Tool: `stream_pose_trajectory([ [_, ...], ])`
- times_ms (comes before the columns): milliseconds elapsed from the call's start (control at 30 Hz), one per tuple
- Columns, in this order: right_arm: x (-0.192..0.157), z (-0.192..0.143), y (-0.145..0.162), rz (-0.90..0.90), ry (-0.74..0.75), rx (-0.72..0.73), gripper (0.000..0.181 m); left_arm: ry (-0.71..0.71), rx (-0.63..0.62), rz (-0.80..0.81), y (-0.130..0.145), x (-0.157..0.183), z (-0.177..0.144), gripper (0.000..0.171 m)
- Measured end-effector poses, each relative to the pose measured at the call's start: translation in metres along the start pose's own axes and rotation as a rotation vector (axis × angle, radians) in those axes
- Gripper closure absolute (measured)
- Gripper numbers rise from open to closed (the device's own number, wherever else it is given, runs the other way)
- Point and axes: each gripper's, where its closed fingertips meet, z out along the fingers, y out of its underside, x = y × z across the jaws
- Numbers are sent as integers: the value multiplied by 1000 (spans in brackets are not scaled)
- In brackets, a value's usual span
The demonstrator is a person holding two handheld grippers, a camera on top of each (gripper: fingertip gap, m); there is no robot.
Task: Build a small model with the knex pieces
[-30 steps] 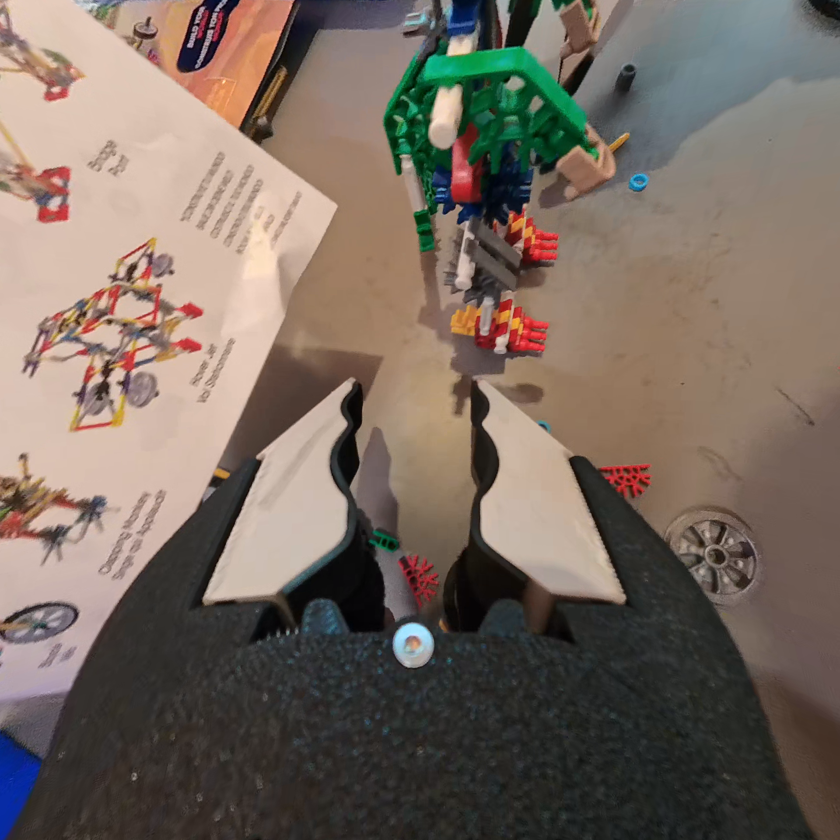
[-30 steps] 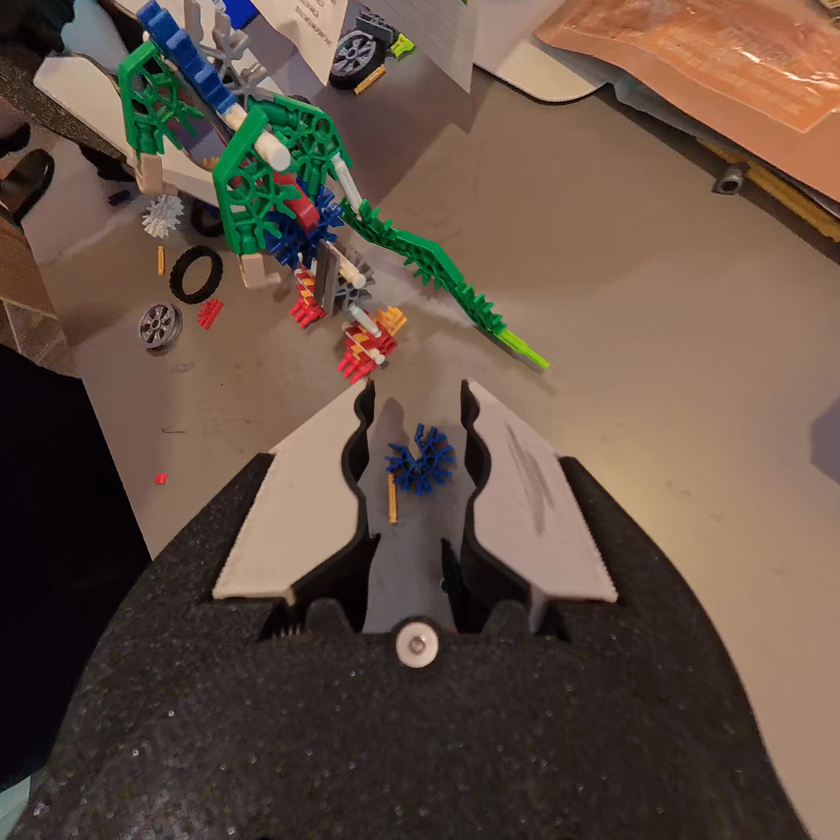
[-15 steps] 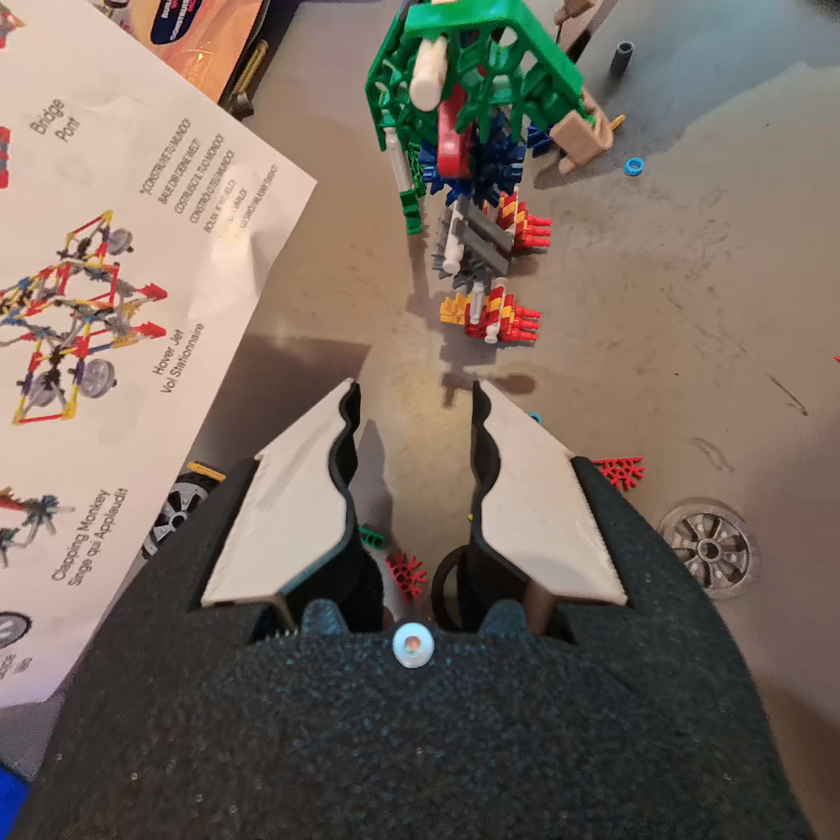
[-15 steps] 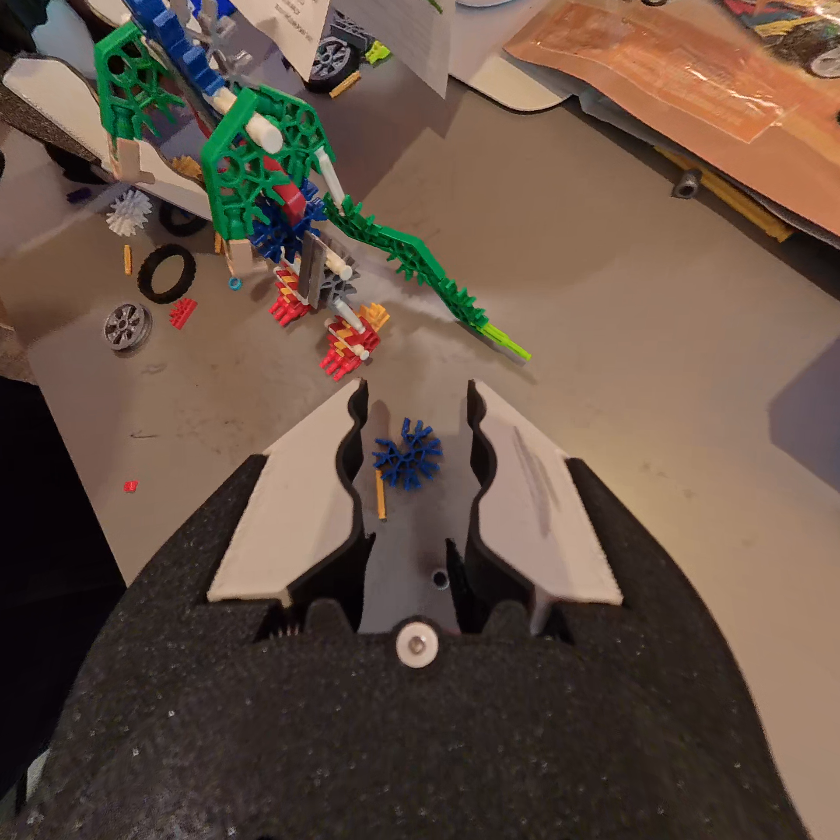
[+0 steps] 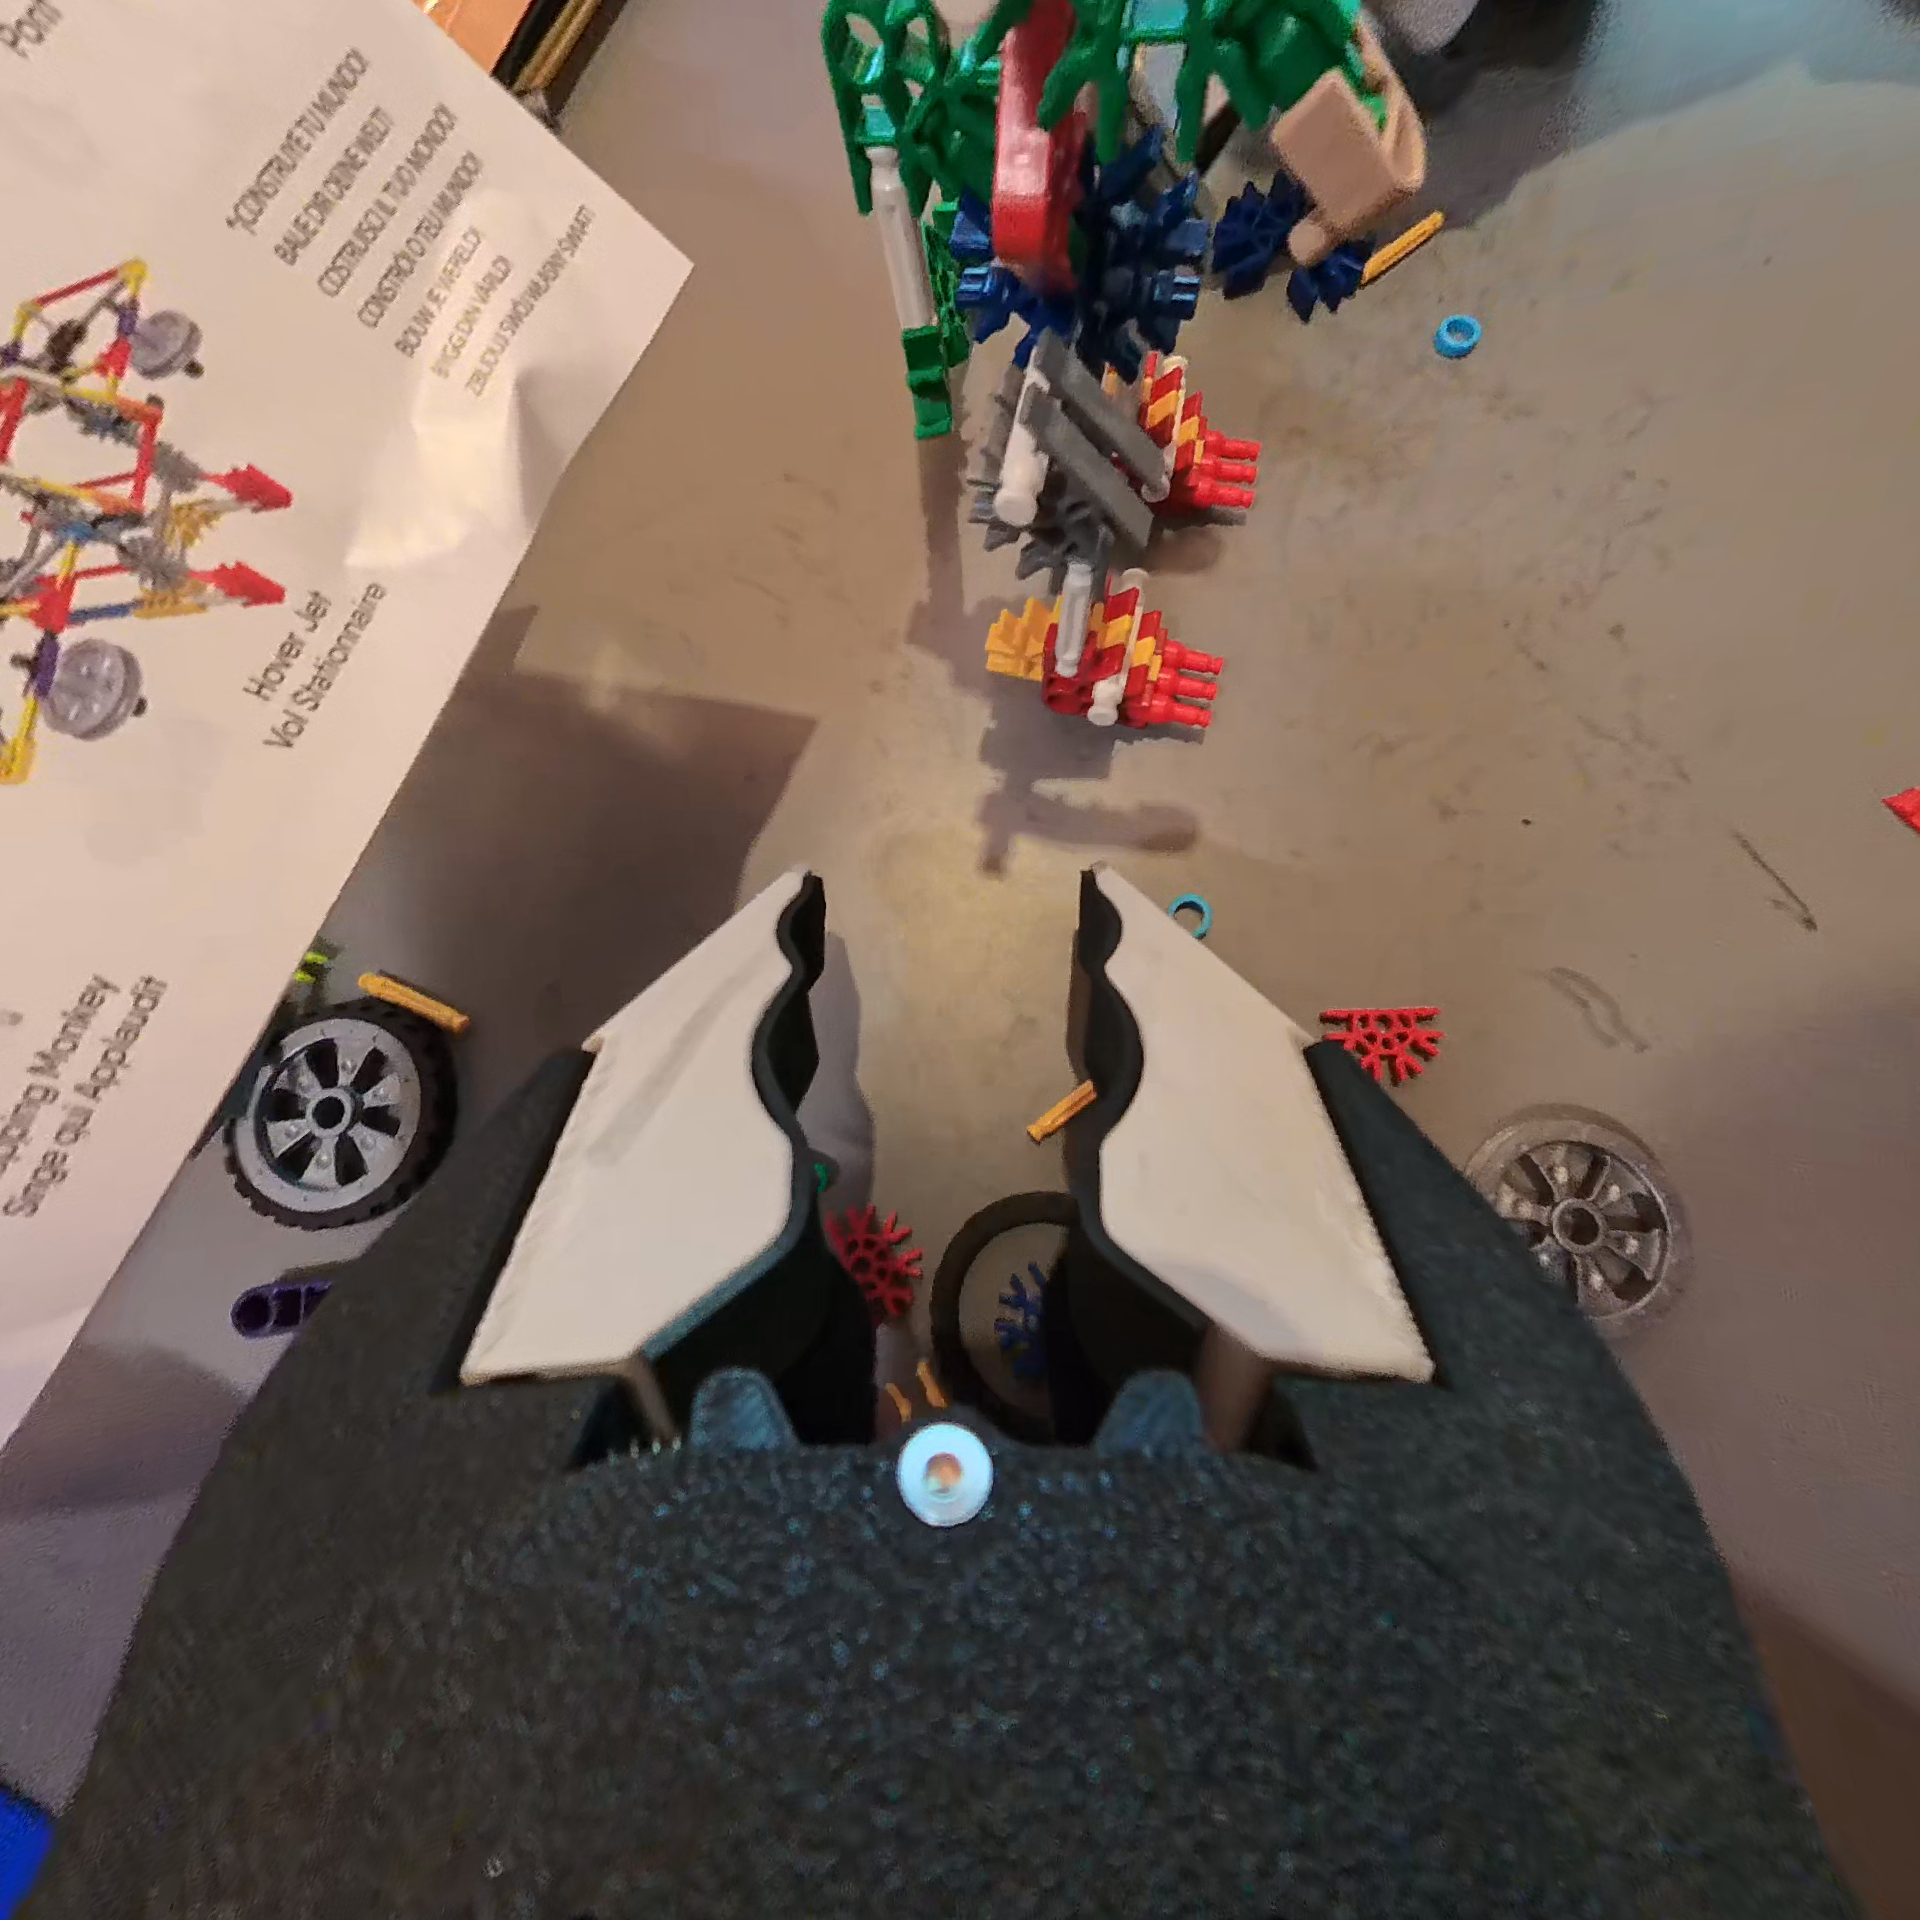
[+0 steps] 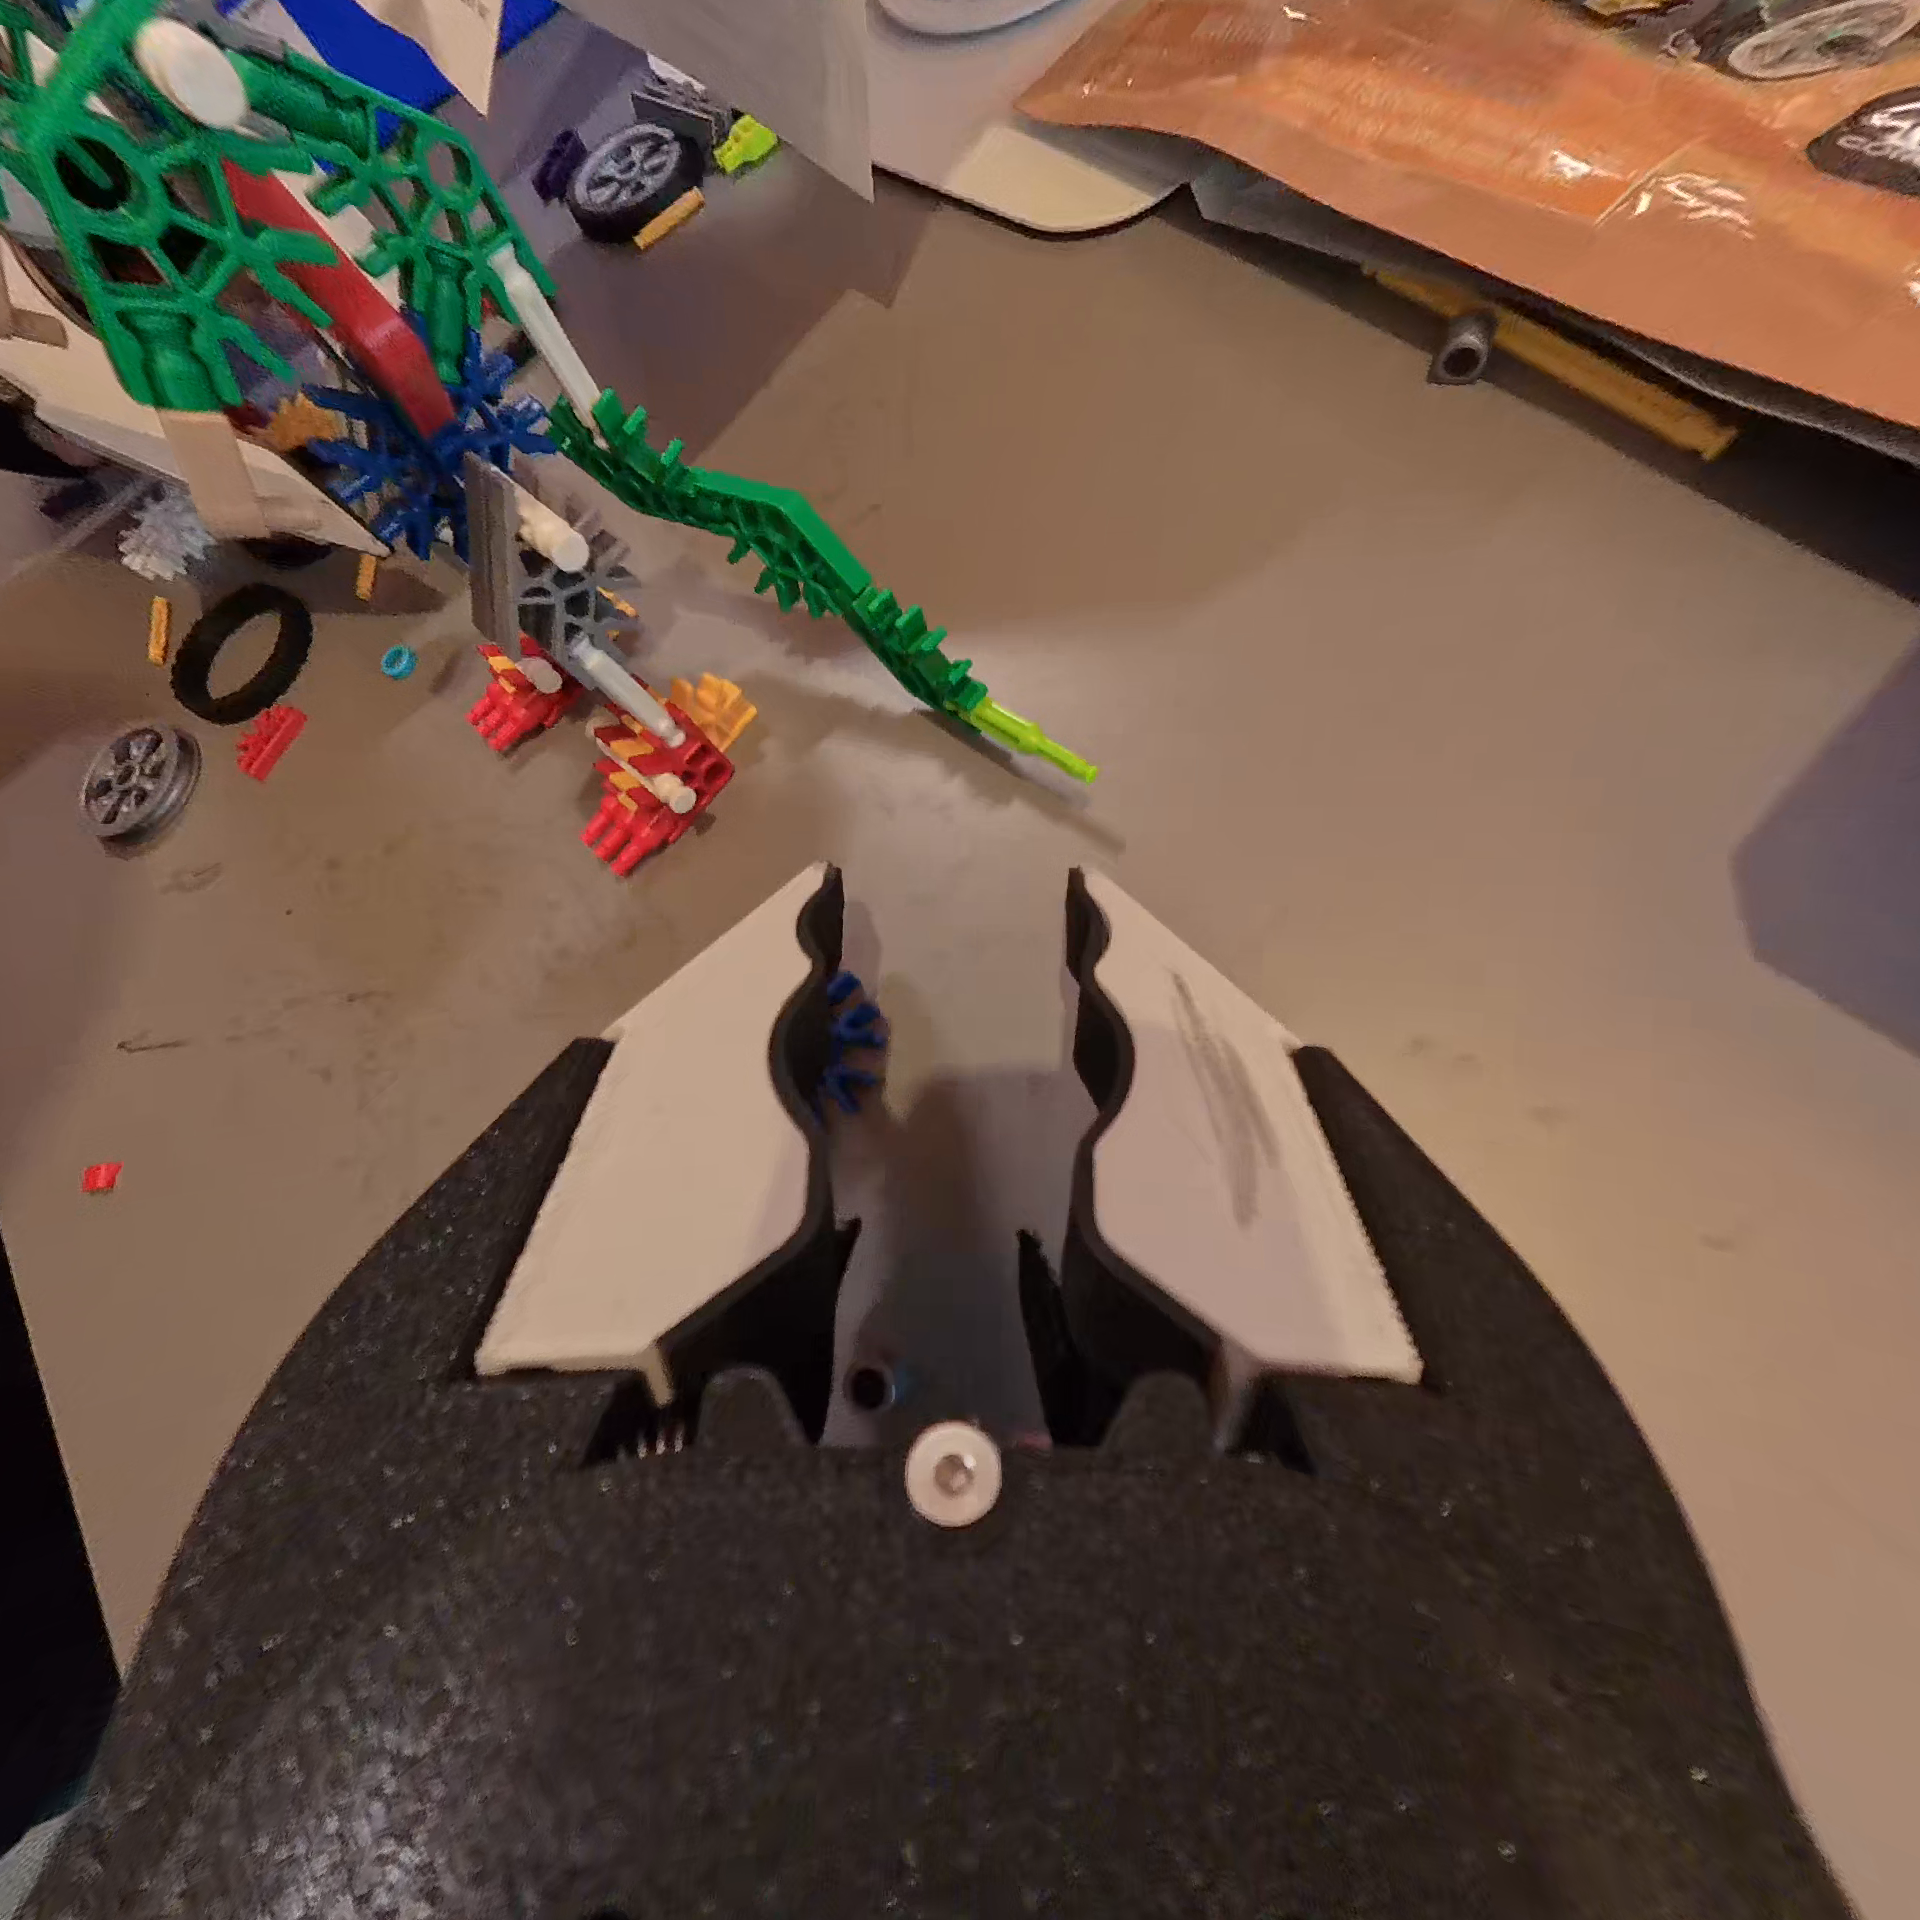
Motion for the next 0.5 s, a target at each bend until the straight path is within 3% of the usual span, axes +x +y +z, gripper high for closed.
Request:
stream_pose_trajectory([
  [300,4,2,-6,40,-51,17,142,-38,41,-37,-6,-10,-21,128],
  [500,4,2,-8,60,-83,20,144,-103,114,-60,-22,-22,-55,132],
])
